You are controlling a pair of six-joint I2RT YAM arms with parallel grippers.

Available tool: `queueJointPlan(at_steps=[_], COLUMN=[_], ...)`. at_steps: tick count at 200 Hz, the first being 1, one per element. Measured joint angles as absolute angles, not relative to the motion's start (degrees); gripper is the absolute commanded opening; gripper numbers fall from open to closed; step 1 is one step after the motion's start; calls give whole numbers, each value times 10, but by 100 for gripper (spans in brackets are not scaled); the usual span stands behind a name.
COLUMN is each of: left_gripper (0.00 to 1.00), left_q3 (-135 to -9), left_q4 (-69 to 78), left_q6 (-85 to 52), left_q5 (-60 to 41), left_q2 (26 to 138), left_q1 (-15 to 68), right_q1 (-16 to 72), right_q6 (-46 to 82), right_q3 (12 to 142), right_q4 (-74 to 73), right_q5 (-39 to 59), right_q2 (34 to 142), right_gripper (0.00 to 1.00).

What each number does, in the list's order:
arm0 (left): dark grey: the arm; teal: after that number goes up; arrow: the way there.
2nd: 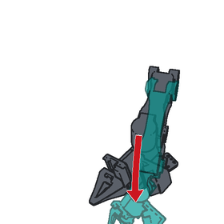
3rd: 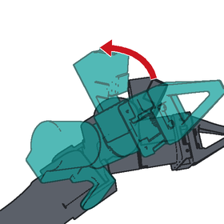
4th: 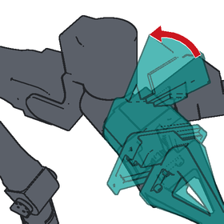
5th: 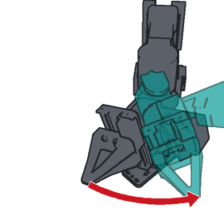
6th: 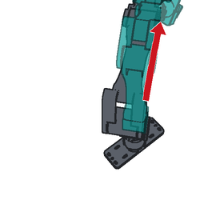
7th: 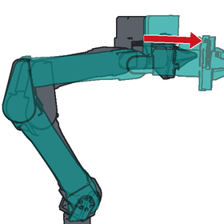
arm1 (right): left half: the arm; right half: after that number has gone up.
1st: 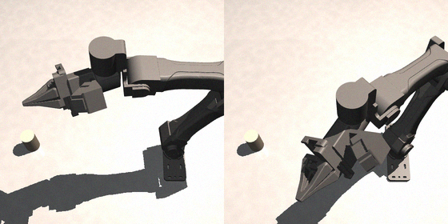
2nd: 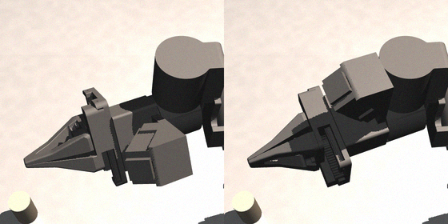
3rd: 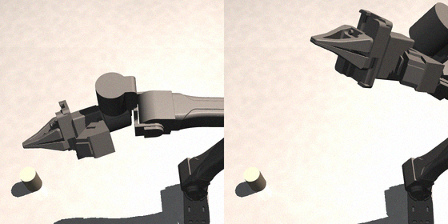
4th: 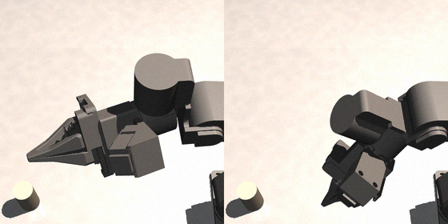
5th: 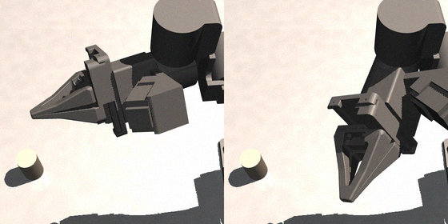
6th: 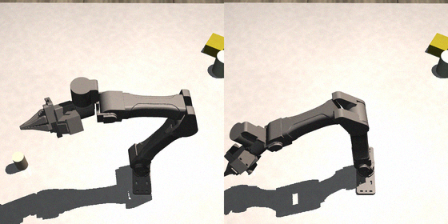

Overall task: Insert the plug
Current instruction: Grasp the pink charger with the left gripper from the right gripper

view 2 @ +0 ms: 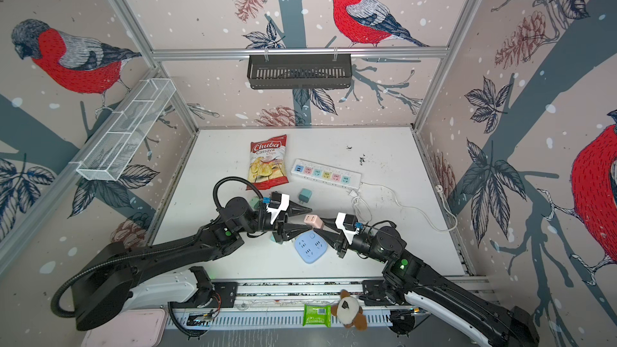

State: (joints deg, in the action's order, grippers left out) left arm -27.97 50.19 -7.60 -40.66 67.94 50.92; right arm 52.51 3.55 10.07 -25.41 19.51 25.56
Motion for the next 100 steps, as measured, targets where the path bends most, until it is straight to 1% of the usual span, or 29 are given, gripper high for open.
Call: queueJointPlan(at_steps=[25,34,63,100], left_gripper=[33,33,37,37], left_q3=[-291,-294,-300,-311], left_q4=[491,490,490,485], left_q6=[-75,-66,-60,-61], left_q5=[-425,-435,-443,-451], left_q2=[690,693,698,711], left_q1=[511,511,511,514], right_q1=[525,524,521,519], right_q6=[45,48,50,48], right_q3=[102,101,101,101], right_q4=[-255,-255,-257,-258], right_q5=[204,209,210,209], right_q2=[255,255,253,254], right_gripper=[8,8,8,8])
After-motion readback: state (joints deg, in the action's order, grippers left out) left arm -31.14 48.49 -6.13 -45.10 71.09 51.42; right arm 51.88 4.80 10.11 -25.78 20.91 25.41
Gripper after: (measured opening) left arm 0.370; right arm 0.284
